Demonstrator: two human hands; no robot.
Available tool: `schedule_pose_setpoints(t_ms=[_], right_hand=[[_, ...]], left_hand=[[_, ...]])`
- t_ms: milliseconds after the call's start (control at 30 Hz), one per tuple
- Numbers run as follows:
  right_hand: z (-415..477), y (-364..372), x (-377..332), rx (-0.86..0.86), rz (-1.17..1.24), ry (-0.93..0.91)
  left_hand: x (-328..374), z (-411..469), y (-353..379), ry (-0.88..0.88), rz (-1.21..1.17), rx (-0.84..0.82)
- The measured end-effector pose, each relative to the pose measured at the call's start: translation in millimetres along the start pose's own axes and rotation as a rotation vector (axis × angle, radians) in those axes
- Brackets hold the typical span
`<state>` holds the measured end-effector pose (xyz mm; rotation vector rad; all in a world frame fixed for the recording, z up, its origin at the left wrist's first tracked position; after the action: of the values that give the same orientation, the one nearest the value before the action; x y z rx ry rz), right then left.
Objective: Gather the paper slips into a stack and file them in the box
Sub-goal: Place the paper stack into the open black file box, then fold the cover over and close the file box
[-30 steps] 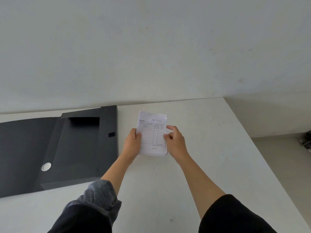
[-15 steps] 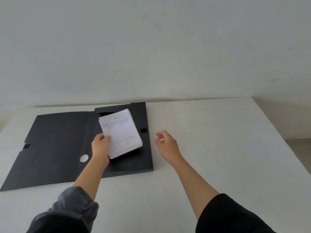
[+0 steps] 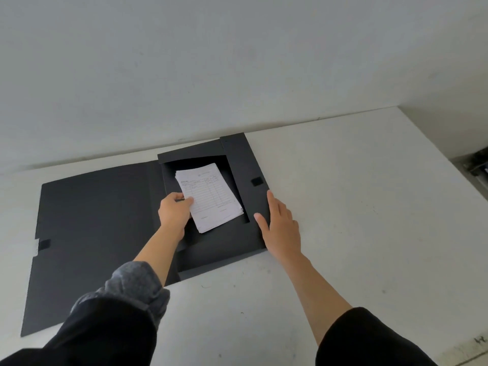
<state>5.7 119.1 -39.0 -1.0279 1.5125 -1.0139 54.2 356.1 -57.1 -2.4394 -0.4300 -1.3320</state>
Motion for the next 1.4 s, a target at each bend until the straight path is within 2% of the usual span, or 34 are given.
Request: schedule_pose_setpoints(t_ms=[267,367,500,567,667,900,1000,1133,1200,1400], right_hand=[[-0.8,0.5,1.3,-0.018,-0.034,0.039],[-0.5,1.1,1.5,-0.019,-0.033,0.035],[-0.8,1.9,-0.7,0.001,-0.099,0.054],[-2.6,-3.0,-8.0,0.101,-0.175,0.046],[-7.2,-3.6,-41.5,0.261,-0.268,-0.094],[-34.8,42.8,-135.9,0.096,-0.249,-0.401],[-52.6,57.5,-152.3,0.11,-0.276,-0.472],[-61.5,62.7,-154.8,0.167,-0.32,-0.533],[-59.7,63.5,-155.8,0.184,-0.329,-0.532],[-56.7,67.5,-157.1,0.246,-0.348,-0.527]], left_hand=[[-3.2,-23.4,51.5,-0.008,0.121,-0.198],[-9.9,-32.8,63.1,0.047,0.185,-0.219],[0.3,-40.9,51.3,0.188,0.286,-0.143],[3.5,-39.2,37.3,0.226,0.327,-0.121],[3.7,-33.6,3.9,0.246,0.312,-0.102],[1.9,-21.7,-119.1,0.263,0.332,0.172],[-4.9,-11.1,-178.9,0.261,0.41,0.275],[-20.9,-6.5,-235.7,0.077,0.584,0.392],[-27.2,-8.3,-246.3,0.029,0.59,0.413],[-34.4,-7.6,-233.4,0.091,0.59,0.354]])
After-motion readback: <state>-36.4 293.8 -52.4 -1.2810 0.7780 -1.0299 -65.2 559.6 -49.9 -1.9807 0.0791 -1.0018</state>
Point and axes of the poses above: each hand's wrist, its own z-axis towards the middle knuckle, its own y-axis out of the palm, x = y × z, the point moved 5 cm from there along z, towards the middle knuckle, and after that the axes turned 11 degrees about -z, right-handed, at the moved point
